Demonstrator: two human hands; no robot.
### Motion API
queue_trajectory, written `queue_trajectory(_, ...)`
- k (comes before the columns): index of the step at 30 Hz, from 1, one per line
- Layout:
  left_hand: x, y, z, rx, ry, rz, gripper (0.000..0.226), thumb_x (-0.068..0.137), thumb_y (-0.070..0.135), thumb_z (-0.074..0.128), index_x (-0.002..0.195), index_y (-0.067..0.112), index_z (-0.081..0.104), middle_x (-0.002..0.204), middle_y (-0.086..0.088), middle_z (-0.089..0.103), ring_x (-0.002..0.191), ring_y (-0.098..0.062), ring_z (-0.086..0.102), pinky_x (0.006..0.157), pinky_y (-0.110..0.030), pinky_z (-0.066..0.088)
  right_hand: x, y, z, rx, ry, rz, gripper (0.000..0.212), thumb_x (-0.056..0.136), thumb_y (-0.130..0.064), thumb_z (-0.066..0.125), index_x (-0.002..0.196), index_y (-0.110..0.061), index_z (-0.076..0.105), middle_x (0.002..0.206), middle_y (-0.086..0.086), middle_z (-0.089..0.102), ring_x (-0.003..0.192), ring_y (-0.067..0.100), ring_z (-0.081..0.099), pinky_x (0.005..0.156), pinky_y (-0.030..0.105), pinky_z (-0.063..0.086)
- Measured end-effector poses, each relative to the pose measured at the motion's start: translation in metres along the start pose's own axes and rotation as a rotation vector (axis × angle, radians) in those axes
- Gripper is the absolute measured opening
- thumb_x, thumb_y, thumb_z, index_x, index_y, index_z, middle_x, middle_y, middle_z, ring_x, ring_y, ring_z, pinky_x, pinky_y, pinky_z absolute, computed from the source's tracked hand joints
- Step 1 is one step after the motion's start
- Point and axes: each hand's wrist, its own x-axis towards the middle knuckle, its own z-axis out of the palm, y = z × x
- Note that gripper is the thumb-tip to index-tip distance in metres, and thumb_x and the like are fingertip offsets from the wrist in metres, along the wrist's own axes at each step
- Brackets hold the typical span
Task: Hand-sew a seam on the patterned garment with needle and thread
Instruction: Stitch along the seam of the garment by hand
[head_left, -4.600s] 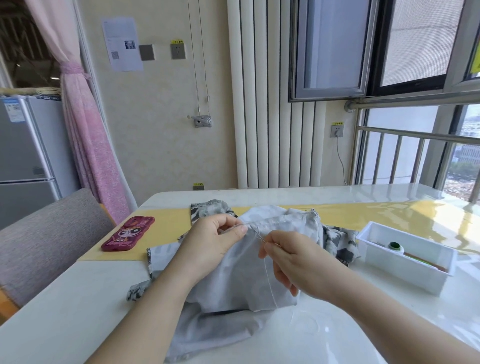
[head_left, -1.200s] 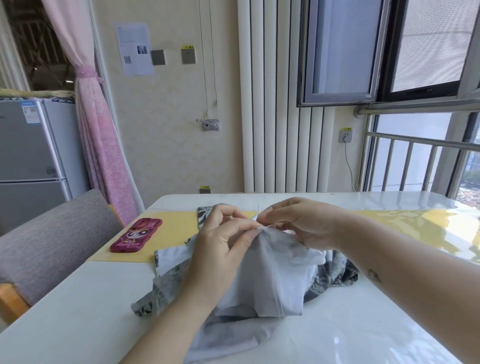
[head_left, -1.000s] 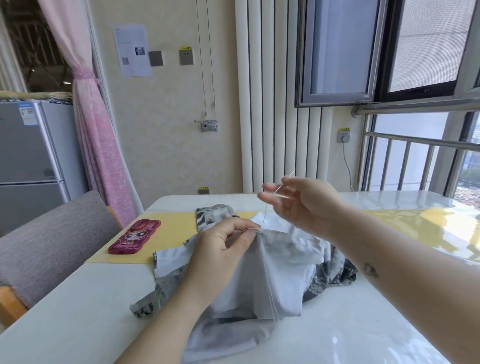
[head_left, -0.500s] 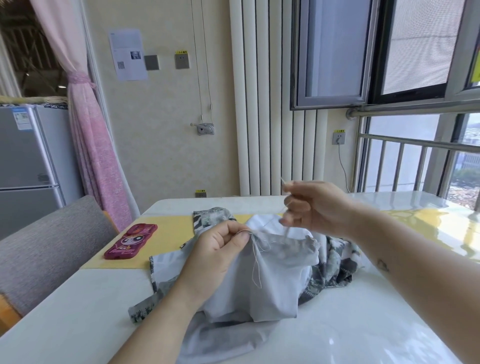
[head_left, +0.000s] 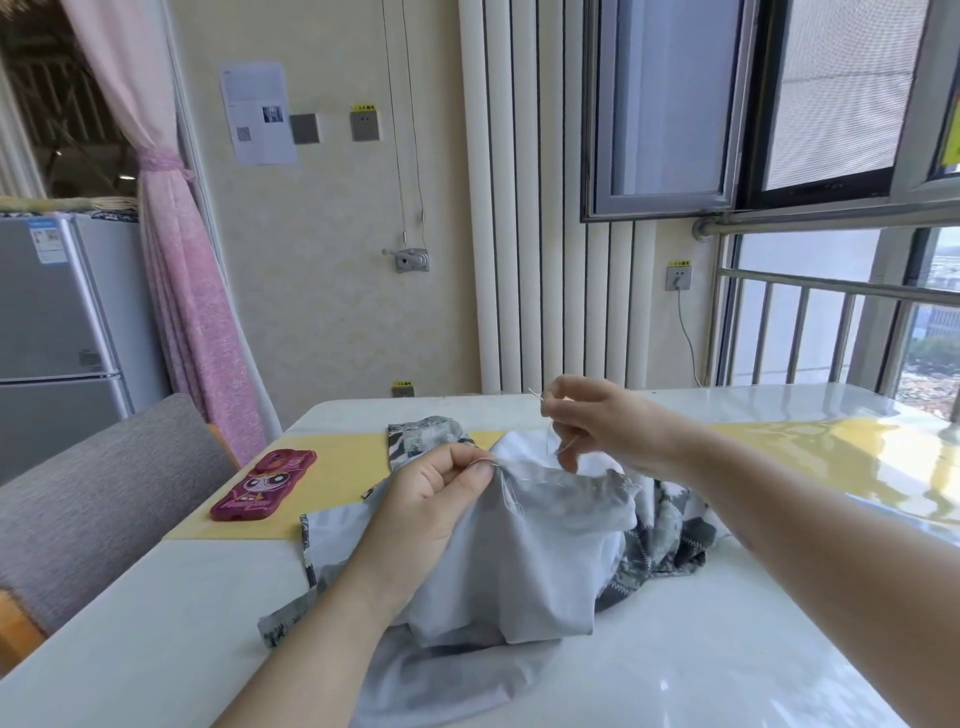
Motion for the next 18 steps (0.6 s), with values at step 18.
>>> queue_trajectory(18, -0.002, 0.005, -0.001, -0.017, -0.003, -0.012, 0.011, 0.078, 0.028, 0.063, 0.082, 0.023, 0.071, 0.095, -0.011, 0.068, 0.093, -0.023, 0.059, 0.095, -0.041, 0.041, 0.021, 0.026, -0.011, -0.126, 0.459, -0.113, 0.018, 0.099, -0.017, 0.04, 0.081, -0.019, 0.043, 0.066, -0.016, 0.07, 0.053, 0.015, 0.04, 0.05, 0.023, 0.031)
